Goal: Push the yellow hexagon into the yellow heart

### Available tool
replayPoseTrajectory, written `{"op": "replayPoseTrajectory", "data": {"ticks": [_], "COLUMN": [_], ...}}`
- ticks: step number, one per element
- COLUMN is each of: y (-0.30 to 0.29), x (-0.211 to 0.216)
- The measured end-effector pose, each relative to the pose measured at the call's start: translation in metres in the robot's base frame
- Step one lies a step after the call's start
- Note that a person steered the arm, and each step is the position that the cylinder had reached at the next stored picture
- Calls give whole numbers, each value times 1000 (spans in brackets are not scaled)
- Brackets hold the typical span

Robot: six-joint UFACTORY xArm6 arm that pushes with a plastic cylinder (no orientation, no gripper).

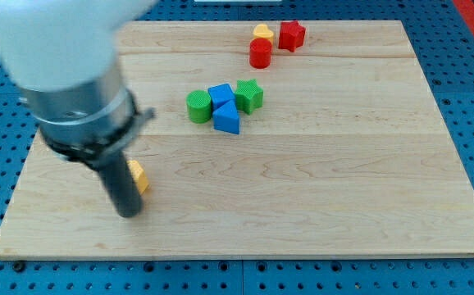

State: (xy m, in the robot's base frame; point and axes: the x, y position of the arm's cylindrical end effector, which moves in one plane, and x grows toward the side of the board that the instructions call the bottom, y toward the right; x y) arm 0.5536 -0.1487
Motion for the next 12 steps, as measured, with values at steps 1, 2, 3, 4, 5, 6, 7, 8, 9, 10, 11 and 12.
{"op": "replayPoseTrajectory", "data": {"ticks": [1,2,3,4,5,6,7,8,9,10,11,12], "y": [-16,-20,44,31,78,111,32,20,2,7,16,-28], "x": [-62,-101,-99,-69,-88,-108,-122,-102,-129,-179,-206,-213]}}
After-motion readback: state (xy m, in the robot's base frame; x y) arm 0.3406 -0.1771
